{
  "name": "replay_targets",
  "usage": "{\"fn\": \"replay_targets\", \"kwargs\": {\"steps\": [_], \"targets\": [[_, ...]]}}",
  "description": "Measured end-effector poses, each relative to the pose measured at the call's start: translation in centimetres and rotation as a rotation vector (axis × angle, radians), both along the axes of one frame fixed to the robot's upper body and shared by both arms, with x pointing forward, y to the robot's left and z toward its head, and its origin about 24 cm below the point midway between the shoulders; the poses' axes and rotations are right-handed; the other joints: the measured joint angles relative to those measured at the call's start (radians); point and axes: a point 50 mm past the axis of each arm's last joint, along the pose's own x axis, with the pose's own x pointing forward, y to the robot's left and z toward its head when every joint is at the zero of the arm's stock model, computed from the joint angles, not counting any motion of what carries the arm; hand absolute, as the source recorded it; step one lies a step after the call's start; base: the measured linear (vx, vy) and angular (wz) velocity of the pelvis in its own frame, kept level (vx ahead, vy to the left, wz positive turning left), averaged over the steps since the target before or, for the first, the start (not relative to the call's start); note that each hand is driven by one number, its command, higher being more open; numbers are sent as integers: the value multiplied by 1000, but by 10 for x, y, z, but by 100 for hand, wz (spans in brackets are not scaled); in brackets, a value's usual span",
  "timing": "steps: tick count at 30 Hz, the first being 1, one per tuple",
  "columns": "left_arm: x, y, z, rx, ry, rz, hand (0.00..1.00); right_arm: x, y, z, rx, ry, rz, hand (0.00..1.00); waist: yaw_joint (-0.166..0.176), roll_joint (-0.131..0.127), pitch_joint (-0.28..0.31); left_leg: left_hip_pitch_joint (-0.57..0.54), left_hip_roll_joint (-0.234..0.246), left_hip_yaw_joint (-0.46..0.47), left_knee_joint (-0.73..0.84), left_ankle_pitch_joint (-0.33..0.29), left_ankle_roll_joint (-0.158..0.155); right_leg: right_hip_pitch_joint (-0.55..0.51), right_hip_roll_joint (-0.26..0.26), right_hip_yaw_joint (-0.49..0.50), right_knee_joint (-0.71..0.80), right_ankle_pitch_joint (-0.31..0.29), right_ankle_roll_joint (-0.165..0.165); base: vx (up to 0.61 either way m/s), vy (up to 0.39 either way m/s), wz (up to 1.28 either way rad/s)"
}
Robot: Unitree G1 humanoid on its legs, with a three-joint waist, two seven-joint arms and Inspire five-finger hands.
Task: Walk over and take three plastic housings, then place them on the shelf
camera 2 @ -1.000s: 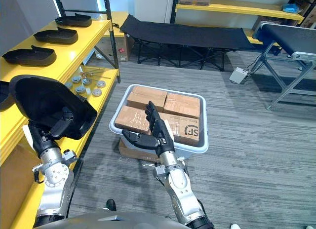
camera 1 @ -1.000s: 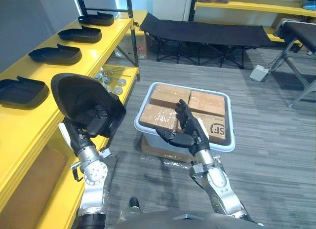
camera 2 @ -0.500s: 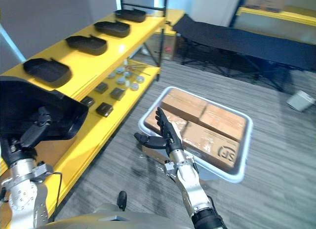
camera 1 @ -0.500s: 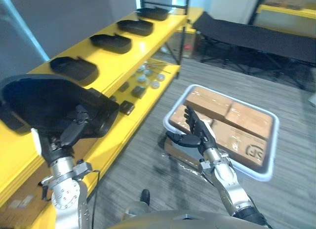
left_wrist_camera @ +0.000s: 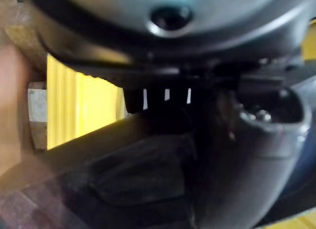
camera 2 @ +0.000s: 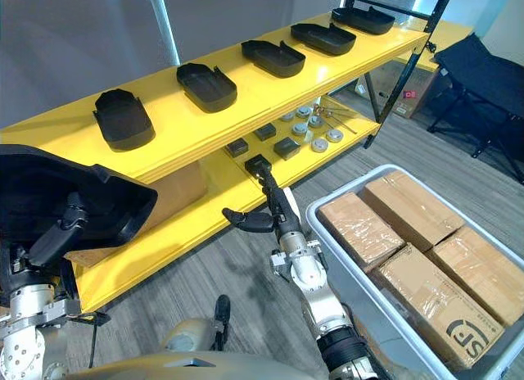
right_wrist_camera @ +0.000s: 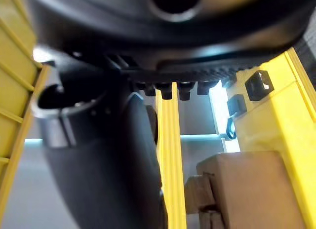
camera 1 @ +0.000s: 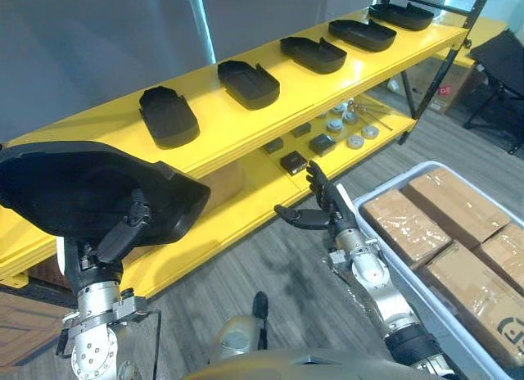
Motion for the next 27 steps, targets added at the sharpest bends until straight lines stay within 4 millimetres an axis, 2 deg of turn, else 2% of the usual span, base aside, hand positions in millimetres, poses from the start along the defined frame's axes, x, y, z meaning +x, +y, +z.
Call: {"fn": "replay_targets", "kwargs": {"steps": [4, 6, 8, 11, 14, 15, 18, 20, 22, 23, 24, 27], "targets": [[-3, -3, 18, 46, -69, -61, 0, -1, 0, 2, 17, -9, 21, 100, -6, -25, 12, -2, -11, 17, -2, 0, 1, -34, -37, 25, 41, -7, -10, -43, 58, -24], [1, -9, 21, 44, -92, -120, 0, 0, -3, 4, 23, -21, 7, 100, -25, -36, 16, -1, -36, 18, -4, -4, 19, -65, -87, 32, 127, -34, -47, 31, 49, 3], [4, -15, 21, 45, -91, -168, 0, 0, -1, 4, 33, -26, 2, 100, -36, -40, 19, 6, -55, 14, -3, -2, 40, -65, -106, 44, 153, -29, -41, 80, 33, 13], [11, -21, 23, 67, -91, -244, 0, -1, 4, 5, 44, -40, 12, 100, -35, -49, 30, 6, -62, 6, 3, -3, 42, -55, -103, 64, 142, -26, -40, 51, 9, 10], [17, -28, 26, 73, -103, -301, 0, 1, 7, 8, 26, -54, 59, 100, -34, -28, 43, 8, -55, -5, 5, -4, 35, -40, -79, 91, 112, -31, -35, -42, -35, 11], [19, -30, 26, 66, -109, -312, 0, 2, 8, 9, -14, -67, 90, 100, -35, -13, 51, 5, -50, -14, 2, 3, 26, -38, -67, 98, 103, -41, -22, -115, -44, 19], [20, -38, 23, 48, -101, -355, 0, -3, 11, 6, -41, -58, 175, 100, -40, 23, 62, -10, -32, -36, 1, 17, 15, -34, -31, 80, 103, -53, -1, -138, -54, 28], [19, -43, 19, 38, -89, -386, 0, -8, 13, 5, -47, -58, 220, 100, -42, 32, 64, -24, -19, -34, 2, 17, 14, -37, -18, 55, 122, -67, 0, -125, -51, 43], [18, -48, 16, 27, -72, -411, 0, -11, 13, 5, -44, -72, 243, 100, -52, 37, 71, -35, -1, 17, 9, 8, 31, -33, -17, 17, 148, -82, 1, -76, -57, 61], [18, -50, 13, 28, -58, -433, 0, -12, 11, 7, -46, -86, 246, 100, -66, 40, 71, -58, 14, 66, 40, -2, 60, -27, -19, -22, 165, -88, 3, -39, -50, 77], [18, -50, 11, 35, -42, -456, 0, -12, 9, 9, -51, -102, 249, 100, -66, 45, 74, -68, 27, 106, 64, 2, 69, -19, -24, -46, 184, -100, 7, -21, -41, 76], [16, -49, 6, 37, -10, -471, 0, -12, 10, 15, -45, -151, 273, 100, -55, 43, 76, -77, 17, 126, 87, 12, 83, -13, -53, -71, 226, -129, 16, 39, 9, 36]]}}
